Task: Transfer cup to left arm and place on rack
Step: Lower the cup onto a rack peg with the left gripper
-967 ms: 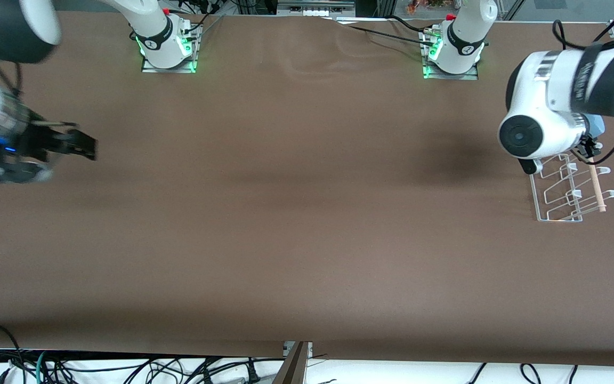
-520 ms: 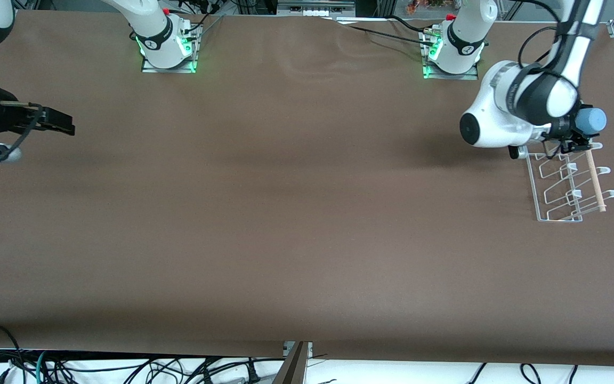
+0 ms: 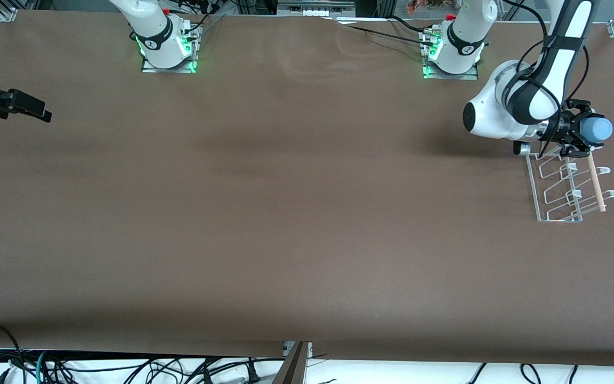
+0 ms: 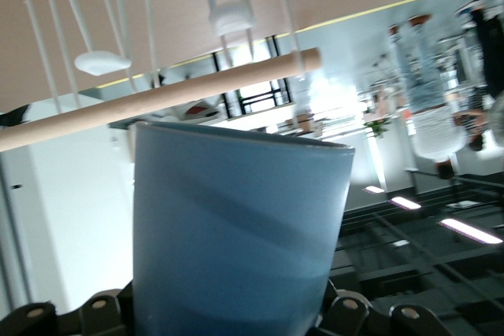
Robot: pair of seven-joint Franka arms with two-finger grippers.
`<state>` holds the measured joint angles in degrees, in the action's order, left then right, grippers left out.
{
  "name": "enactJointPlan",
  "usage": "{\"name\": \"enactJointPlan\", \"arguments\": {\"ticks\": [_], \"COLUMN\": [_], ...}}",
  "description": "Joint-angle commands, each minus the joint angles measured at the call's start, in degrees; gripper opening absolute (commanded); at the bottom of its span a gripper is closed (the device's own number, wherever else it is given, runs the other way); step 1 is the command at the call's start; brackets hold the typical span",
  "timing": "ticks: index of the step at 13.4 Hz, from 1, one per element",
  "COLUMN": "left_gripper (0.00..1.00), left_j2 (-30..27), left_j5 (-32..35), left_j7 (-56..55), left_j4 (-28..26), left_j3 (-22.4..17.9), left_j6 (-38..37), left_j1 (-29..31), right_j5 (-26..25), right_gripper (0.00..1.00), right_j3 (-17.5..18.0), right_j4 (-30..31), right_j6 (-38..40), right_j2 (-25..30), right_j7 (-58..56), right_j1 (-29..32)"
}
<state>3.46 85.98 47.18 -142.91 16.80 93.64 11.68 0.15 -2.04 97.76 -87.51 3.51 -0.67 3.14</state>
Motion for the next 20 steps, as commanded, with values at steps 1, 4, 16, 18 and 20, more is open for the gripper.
{"name": "enactJointPlan", "arguments": {"ticks": [1, 4, 16, 18, 20], "left_gripper": [0.0, 0.0, 0.0, 0.0, 0.0], "left_j2": [-2.67, -1.71, 4.09, 4.97, 5.94], "left_j5": [4.54, 5.6, 12.54, 12.54, 12.54], "left_j7": [-6.64, -8.42, -17.38, -17.56, -17.65], "left_j4": [-5.61, -5.89, -5.19, -4.66, -4.31], "left_j3": [0.51, 0.43, -4.06, -3.97, -3.97], "left_j6": [2.33, 2.86, 8.84, 8.83, 8.84], "left_j1": [1.41, 1.76, 3.08, 2.99, 2.99], "right_j5": [-2.87, -2.61, -2.79, -2.7, -2.52], "right_gripper": [1.0, 1.0, 1.0, 1.0, 1.0], "right_j3": [1.78, 1.69, 3.09, 3.36, 3.36], "right_j4": [2.43, 2.25, -0.55, -0.56, -0.56], "right_j6": [-2.22, -3.99, -1.53, -1.44, -1.44], "right_j2": [2.03, 2.03, 1.33, 1.42, 1.42], "right_j7": [0.23, 0.58, 0.59, 0.76, 0.41], "right_j1": [1.0, 0.82, -0.23, -0.23, -0.23]}}
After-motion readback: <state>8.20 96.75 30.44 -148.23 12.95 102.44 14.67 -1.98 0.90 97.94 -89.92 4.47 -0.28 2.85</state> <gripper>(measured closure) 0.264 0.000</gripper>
